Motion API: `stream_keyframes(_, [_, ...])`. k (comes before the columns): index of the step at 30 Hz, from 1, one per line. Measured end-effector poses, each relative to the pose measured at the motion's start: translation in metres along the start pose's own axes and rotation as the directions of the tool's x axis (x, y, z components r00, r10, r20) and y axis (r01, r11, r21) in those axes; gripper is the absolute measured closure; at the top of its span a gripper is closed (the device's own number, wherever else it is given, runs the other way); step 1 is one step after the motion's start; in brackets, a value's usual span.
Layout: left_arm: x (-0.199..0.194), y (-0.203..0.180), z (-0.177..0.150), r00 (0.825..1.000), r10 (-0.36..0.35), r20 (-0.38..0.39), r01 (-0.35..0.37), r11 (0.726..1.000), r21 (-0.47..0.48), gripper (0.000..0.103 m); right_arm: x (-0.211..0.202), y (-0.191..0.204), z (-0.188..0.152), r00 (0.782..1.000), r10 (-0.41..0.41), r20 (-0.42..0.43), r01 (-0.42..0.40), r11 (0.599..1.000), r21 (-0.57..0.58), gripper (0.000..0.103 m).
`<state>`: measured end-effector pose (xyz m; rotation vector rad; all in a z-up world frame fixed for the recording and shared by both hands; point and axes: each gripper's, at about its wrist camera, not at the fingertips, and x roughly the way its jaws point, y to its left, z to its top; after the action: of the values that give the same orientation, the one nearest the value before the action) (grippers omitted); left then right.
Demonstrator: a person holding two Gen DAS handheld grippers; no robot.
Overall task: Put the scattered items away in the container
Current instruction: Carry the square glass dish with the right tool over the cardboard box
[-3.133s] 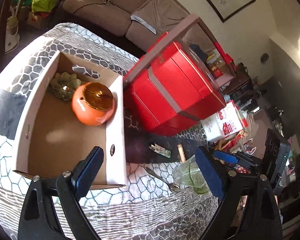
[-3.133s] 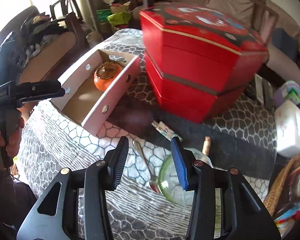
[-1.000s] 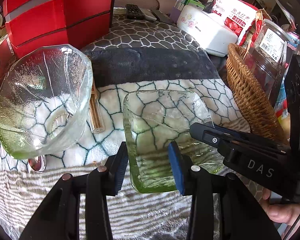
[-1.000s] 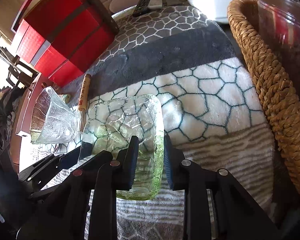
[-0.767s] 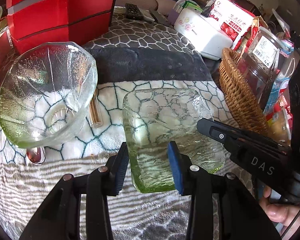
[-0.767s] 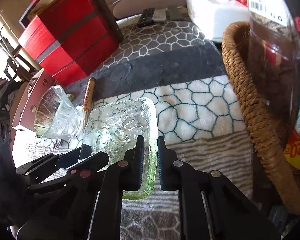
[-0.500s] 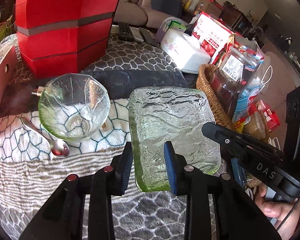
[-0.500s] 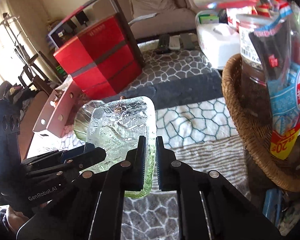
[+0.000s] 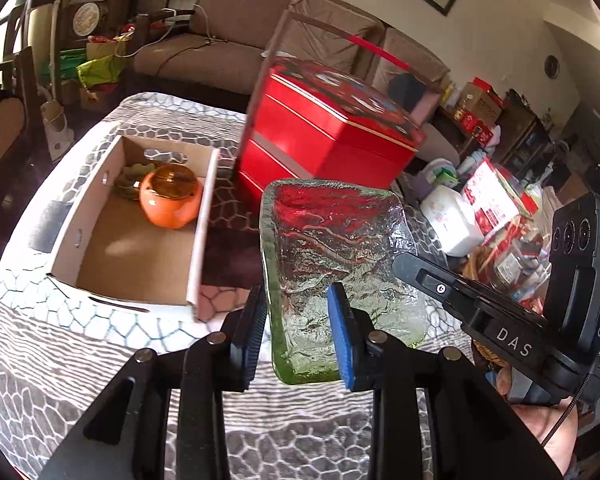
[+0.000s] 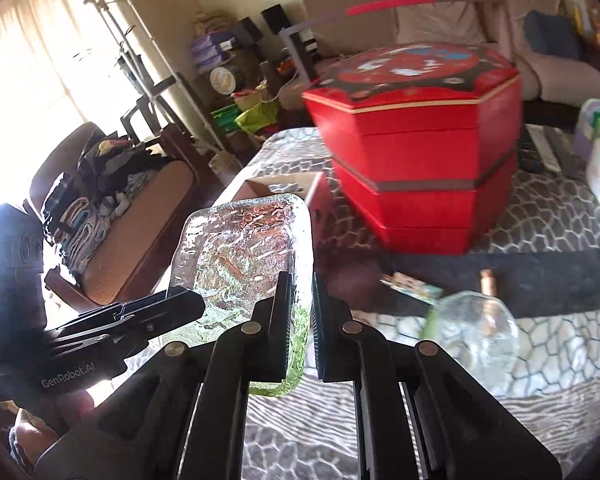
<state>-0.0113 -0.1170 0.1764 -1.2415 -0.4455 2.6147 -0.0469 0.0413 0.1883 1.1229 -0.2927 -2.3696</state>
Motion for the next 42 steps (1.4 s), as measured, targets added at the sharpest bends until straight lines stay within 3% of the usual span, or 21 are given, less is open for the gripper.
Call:
stream_keyframes(7, [0.000,0.112,0.033,0.996,0.090,-0.014,-0.091,0.992,-0.083,0.072,0.123,0.053,0.010,0.987,0.128,-0.099,-0.124,0.991,0.048,0.093])
stream_keyframes(14, [0.034,0.170,0.036,0.992,0.104,-0.077,-0.114,0.985,-0.132,0.072,0.199,0.051,-0.001,0.967,0.138,-0.213,-0.125,0.989,0.076,0.091])
stream_keyframes(18, [0.052,0.179,0.032,0.990,0.088,-0.107,-0.103,0.985,-0.138,0.072,0.225,0.040,-0.005,0.956,0.112,-0.272,-0.093,0.992,0.083,0.091])
stream_keyframes(23, [0.066,0.180,0.031,0.987,0.091,-0.131,-0.108,0.985,-0.136,0.072,0.239,0.044,0.004,0.936,0.028,-0.351,-0.034,0.999,-0.011,0.091])
stream_keyframes(27, [0.065,0.176,0.028,0.985,0.108,-0.135,-0.124,0.986,-0.112,0.072,0.250,0.063,0.005,0.899,-0.096,-0.427,0.018,0.983,-0.183,0.090])
stream_keyframes(28, [0.066,0.176,0.029,0.985,0.108,-0.137,-0.124,0.986,-0.108,0.072,0.254,0.069,0.003,0.887,-0.109,-0.448,0.008,0.975,-0.221,0.099])
stream_keyframes(30, [0.066,0.172,0.031,0.986,0.089,-0.141,-0.103,0.989,-0.101,0.071,0.260,0.083,0.001,0.865,-0.062,-0.499,-0.062,0.972,-0.229,0.102])
stream_keyframes(32, [0.067,0.165,0.034,0.980,0.140,-0.145,-0.151,0.986,-0.067,0.081,0.265,0.095,-0.001,0.857,-0.163,-0.488,-0.007,0.945,-0.327,0.102])
stream_keyframes(35, [0.074,0.170,0.033,0.977,0.126,-0.172,-0.144,0.985,-0.096,0.083,0.271,0.085,-0.003,0.834,-0.130,-0.536,-0.023,0.963,-0.270,0.102])
stream_keyframes(40, [0.072,0.171,0.029,0.977,0.144,-0.157,-0.159,0.983,-0.094,0.083,0.253,0.073,0.000,0.854,-0.195,-0.482,0.037,0.948,-0.318,0.101])
stream_keyframes(42, [0.066,0.173,0.029,0.981,0.130,-0.143,-0.147,0.983,-0.114,0.083,0.249,0.071,0.007,0.845,-0.260,-0.468,0.081,0.926,-0.368,0.096])
